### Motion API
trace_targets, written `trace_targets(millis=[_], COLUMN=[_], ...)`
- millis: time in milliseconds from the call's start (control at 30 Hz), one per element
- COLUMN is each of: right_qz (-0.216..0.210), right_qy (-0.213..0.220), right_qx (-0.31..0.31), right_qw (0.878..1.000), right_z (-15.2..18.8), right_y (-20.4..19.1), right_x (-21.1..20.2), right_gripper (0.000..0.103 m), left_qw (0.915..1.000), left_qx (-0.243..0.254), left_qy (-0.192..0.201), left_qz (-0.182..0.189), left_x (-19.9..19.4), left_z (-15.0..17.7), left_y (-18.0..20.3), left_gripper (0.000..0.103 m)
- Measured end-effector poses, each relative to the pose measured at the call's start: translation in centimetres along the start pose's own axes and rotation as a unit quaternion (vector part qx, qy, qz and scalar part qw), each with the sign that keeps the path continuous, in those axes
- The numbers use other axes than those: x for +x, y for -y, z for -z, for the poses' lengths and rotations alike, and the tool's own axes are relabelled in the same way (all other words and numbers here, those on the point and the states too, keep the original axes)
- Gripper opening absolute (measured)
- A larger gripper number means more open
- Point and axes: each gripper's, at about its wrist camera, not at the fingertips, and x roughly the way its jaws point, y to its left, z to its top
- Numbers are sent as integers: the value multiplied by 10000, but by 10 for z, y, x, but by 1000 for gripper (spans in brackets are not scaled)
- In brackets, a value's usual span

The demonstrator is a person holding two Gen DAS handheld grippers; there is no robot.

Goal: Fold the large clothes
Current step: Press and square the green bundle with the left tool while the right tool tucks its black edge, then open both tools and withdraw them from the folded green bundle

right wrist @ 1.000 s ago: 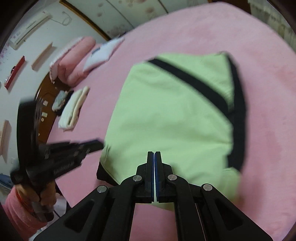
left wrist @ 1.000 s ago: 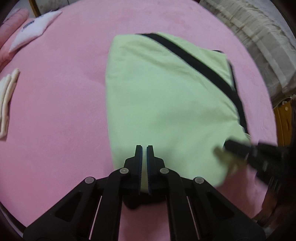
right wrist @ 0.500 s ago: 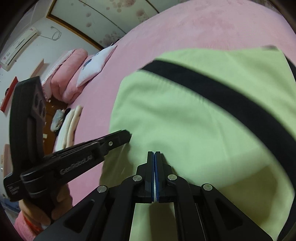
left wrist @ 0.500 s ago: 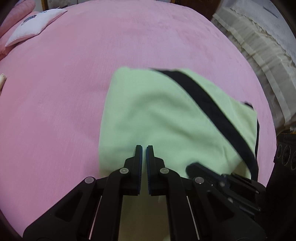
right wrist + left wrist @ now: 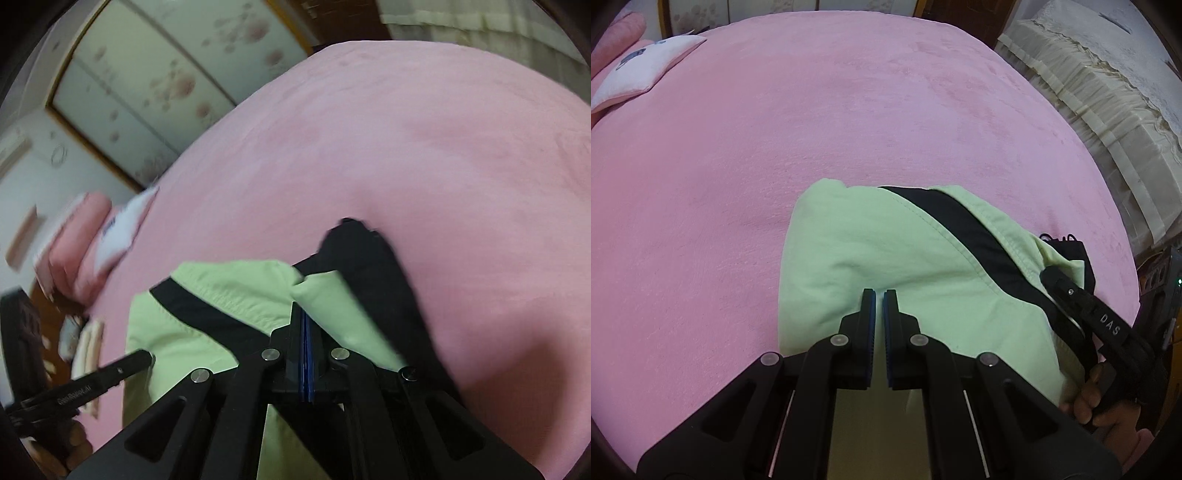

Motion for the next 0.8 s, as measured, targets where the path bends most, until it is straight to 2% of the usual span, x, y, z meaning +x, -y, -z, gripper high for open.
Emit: trace_targets(millis=[67, 100, 333, 433, 500, 533, 600, 700, 800], right_qz=[100, 279, 938, 1057, 1057, 1113, 1280, 1202, 1238], right_qy=[1, -12, -333, -458, -459, -434, -528, -762, -994], right_qx=[-43, -209, -656, -846, -962, -1046, -1129, -1001, -799], right_qw=[9999, 9994, 9929, 9897, 9887, 9873, 9839, 9847, 9841], right_z=[-1, -3, 0, 14, 25, 32, 47, 71, 100], right_y=[-1, -8, -21, -32, -36, -38, -37, -36, -33], right_x=[-1, -1, -45, -54, -67, -77, -91, -110, -126], right_gripper=[0, 0, 2, 15, 32, 36, 54, 56, 56], left_qw=[10000, 9999, 9979, 9958, 9956, 9957, 9958, 9959, 9962], left_qx=[-16, -51, -408, -634, -625, -600, -552, -494, -394], left_qy=[-38, -87, -442, -584, -602, -578, -546, -505, -455], left_qz=[-45, -75, -239, -322, -360, -407, -479, -566, -632], left_x=[-1, -1, -16, -27, -34, -41, -53, -70, -87], left_z=[0, 0, 16, 38, 55, 66, 84, 107, 132], left_y=[1, 1, 2, 5, 11, 14, 21, 31, 40], left_gripper=[2, 2, 3, 4, 5, 5, 5, 6, 19])
